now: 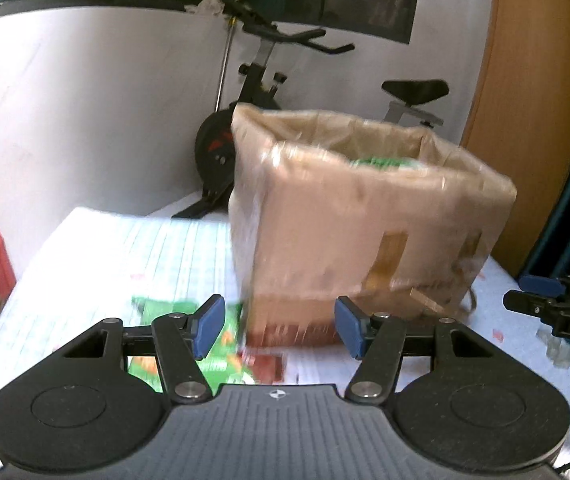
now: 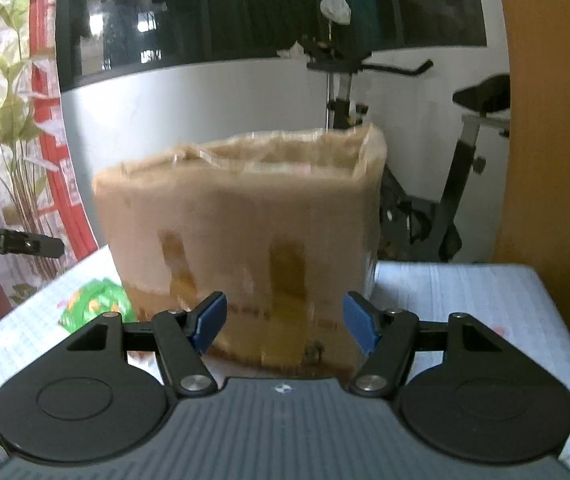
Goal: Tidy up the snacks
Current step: 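Move both open tools back toward the remaining snacks beside the box, then grasp the gold spicy-bean packet with the right tool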
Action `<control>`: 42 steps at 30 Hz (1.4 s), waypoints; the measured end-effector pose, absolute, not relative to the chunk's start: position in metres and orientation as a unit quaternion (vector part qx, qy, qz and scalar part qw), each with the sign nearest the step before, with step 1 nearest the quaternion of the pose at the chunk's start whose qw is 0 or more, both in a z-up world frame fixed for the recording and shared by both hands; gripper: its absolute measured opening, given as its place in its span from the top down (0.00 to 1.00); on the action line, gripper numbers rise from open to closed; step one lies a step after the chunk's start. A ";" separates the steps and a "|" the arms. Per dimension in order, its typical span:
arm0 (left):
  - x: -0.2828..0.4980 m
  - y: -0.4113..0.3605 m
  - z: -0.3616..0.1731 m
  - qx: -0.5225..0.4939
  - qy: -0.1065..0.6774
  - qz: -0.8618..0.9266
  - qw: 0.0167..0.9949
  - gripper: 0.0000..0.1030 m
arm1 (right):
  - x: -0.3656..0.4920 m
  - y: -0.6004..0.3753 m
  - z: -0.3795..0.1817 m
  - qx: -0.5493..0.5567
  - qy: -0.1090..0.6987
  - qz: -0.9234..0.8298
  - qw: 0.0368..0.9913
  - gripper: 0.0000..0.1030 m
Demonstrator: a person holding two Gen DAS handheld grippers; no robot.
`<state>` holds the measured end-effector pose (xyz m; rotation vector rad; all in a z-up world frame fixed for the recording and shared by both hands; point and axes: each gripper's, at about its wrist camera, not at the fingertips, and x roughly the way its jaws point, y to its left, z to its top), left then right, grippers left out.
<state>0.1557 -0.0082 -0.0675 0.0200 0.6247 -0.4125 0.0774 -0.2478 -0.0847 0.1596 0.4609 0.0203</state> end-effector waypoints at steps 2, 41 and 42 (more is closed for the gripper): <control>0.151 -0.004 -0.078 0.008 0.315 -0.198 0.928 0.39 | 0.075 -0.244 -0.096 0.079 0.242 0.011 0.967 0.34; 0.137 -0.003 -0.142 -0.015 0.388 -0.176 0.905 0.39 | 0.084 -0.188 -0.186 -0.083 0.393 0.113 0.909 0.16; 0.136 -0.003 -0.142 -0.016 0.388 -0.176 0.905 0.39 | 0.087 -0.188 -0.186 -0.088 0.393 0.121 0.907 0.16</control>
